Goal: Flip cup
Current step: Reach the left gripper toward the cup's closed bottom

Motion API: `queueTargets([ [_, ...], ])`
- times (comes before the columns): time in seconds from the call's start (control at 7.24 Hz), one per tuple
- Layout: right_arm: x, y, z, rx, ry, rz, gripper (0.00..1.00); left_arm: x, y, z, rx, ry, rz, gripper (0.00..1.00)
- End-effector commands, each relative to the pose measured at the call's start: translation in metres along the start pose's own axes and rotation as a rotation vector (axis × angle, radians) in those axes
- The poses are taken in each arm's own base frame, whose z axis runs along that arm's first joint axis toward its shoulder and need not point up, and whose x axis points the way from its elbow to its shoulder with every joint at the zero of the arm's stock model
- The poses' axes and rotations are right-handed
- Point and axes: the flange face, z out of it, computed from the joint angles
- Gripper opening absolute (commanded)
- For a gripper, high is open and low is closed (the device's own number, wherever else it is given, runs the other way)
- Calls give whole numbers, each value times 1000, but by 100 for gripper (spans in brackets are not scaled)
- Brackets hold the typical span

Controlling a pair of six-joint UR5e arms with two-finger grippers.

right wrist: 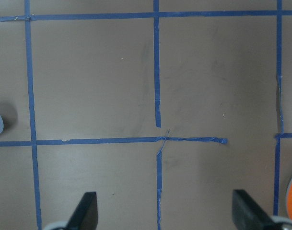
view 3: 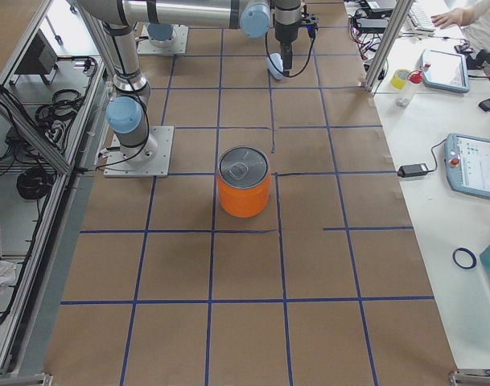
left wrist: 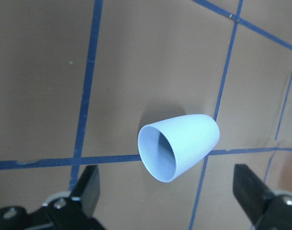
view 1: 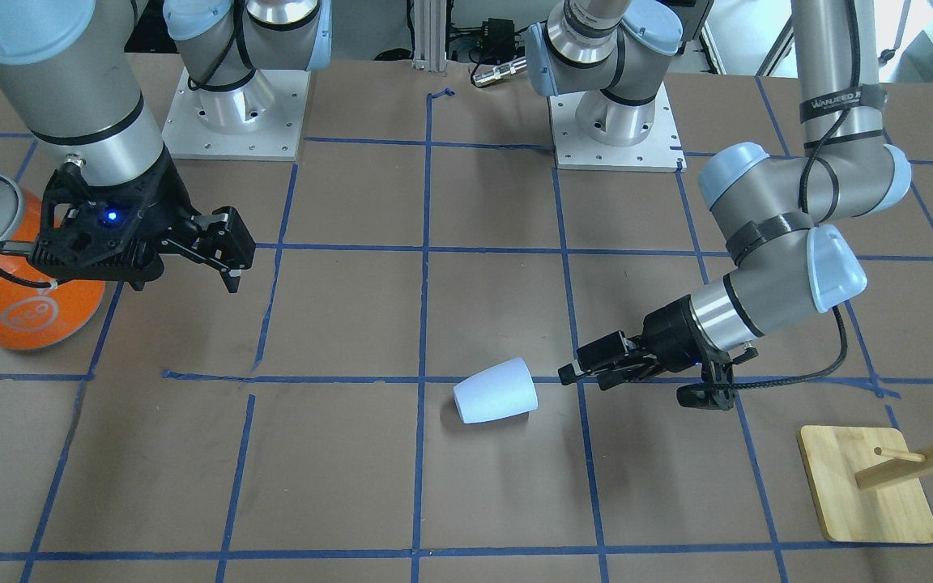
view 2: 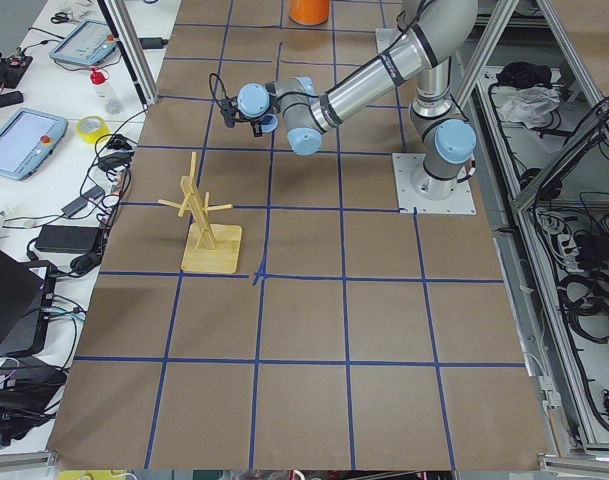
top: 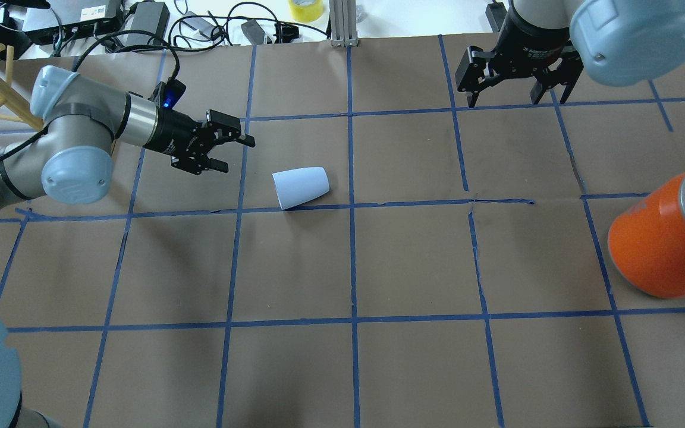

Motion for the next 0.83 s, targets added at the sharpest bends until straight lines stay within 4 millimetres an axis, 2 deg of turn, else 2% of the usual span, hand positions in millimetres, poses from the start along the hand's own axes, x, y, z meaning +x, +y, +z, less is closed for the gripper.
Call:
queueTargets([
  [0.0, 2, 6, 5, -23, 13, 20, 100, -19, 0, 36, -36, 154, -44, 98],
  [0.14, 4, 8, 2, -19, 15, 17, 100, -24, 2, 50, -60, 228, -73, 99],
  [0.41, 3, 5, 4, -9, -1, 16, 100, -37, 5, 74, -107, 255, -133, 99],
  [0.55, 5, 5, 4, -8, 13, 19, 100, -37, 9, 90, -142, 261, -161, 98],
  [0.69, 5, 6, 3, -5, 13, 22, 100, -22, 14, 103, -169, 295, -188, 93],
])
